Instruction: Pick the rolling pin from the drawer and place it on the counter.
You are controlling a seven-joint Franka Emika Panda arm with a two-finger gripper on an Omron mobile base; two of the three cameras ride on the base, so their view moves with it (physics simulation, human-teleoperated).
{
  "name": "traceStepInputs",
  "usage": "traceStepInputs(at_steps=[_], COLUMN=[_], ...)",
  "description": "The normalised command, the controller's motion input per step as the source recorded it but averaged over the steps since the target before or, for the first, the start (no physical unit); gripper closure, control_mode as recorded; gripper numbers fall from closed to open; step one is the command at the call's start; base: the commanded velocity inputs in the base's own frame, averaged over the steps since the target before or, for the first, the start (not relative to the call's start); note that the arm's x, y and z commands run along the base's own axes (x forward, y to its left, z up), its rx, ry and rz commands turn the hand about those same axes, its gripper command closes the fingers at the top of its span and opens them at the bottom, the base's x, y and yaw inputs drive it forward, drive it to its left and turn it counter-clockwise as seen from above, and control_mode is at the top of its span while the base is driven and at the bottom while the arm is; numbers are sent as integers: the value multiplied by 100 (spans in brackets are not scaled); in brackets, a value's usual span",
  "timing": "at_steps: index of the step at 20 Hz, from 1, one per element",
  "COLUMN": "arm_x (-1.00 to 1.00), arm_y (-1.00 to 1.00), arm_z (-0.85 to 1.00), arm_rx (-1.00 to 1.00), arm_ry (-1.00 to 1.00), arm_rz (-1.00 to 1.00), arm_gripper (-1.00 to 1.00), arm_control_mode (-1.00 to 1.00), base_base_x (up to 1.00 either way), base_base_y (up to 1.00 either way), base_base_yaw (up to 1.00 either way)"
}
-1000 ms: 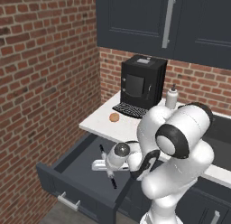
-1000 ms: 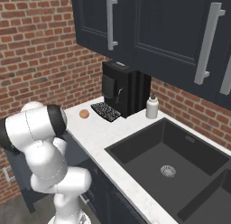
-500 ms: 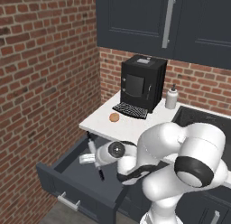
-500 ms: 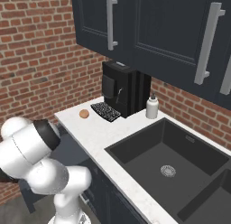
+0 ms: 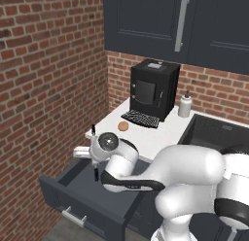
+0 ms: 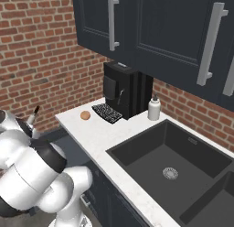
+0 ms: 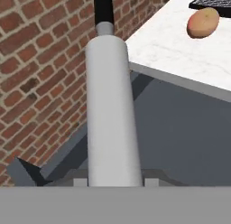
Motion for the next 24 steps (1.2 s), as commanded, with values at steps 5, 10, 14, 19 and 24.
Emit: traceStepInputs(at_steps=[5,10,14,19,24], arm_x=[-16,-3,19,29,12], arm_y=[-5,-74,-90,-70,-25], arm_z=[90,9,-7,-5,-39], arm_rx=[0,-3,-7,-2,-1], arm_ry=[7,13,8,5,0], arm_rz=[-41,-41,-28,-14,-12], arm_gripper=[100,100,100,100,100], arm_control_mode=[-100,-100,-100,-100,-100], base_base_x=[0,0,0,0,0], base_base_y=[0,0,0,0,0], base_base_yaw=[0,0,0,0,0])
